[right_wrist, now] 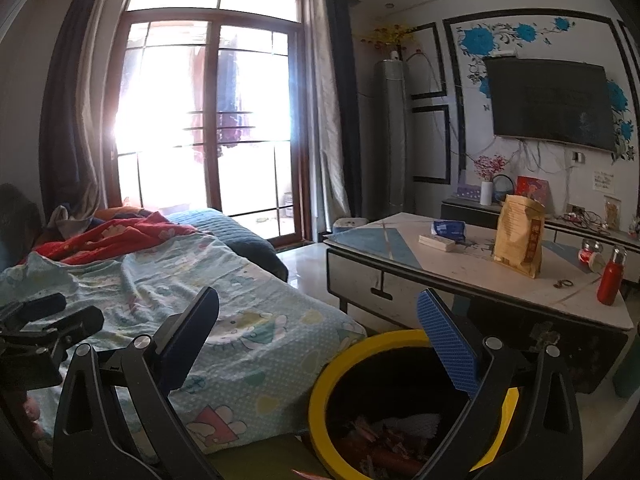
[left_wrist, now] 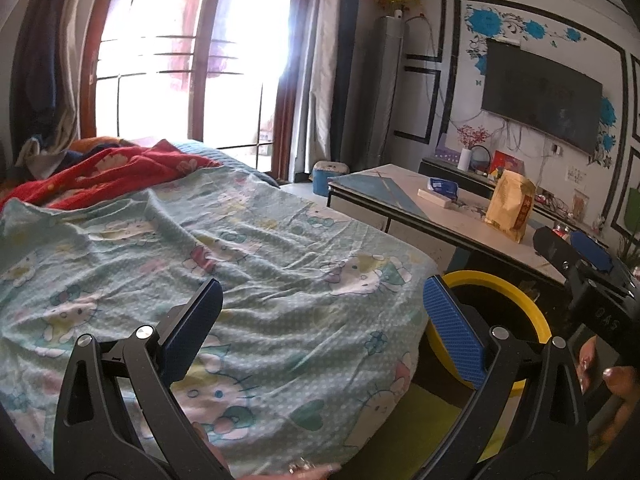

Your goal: Collect trash

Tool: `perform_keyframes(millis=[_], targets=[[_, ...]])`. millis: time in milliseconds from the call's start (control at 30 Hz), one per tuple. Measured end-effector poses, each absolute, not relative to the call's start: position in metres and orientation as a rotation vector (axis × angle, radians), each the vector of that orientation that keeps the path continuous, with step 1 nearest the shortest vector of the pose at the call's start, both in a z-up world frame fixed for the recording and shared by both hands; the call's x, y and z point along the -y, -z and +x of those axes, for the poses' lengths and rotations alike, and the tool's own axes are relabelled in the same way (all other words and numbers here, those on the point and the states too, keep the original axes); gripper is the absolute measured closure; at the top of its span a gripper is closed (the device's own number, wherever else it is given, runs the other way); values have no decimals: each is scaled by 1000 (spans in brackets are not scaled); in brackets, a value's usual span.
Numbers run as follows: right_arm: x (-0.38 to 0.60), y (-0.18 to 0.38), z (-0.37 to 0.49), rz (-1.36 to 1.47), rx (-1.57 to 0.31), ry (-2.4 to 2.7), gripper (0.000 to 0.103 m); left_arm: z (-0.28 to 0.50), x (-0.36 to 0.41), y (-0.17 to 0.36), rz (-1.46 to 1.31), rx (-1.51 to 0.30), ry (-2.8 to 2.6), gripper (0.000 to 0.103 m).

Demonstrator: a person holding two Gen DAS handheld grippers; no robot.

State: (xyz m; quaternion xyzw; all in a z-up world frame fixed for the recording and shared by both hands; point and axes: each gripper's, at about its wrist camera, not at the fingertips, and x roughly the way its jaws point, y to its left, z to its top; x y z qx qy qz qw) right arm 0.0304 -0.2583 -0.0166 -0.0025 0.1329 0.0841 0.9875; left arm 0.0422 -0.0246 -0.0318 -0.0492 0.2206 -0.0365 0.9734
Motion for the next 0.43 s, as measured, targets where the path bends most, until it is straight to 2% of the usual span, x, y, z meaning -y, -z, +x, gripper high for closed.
perform_keyframes(millis=[200,333,433], targets=[[170,0,57,-53,-380,-451,6,32,-58,12,-177,-434,-104,11],[46,7,71,-109,-542,-719,6,12,-177,14,-275,-500,-456,11],[-43,28,71,-159,-670,-860,6,-8,-267,37,-292,-612,-738,11]])
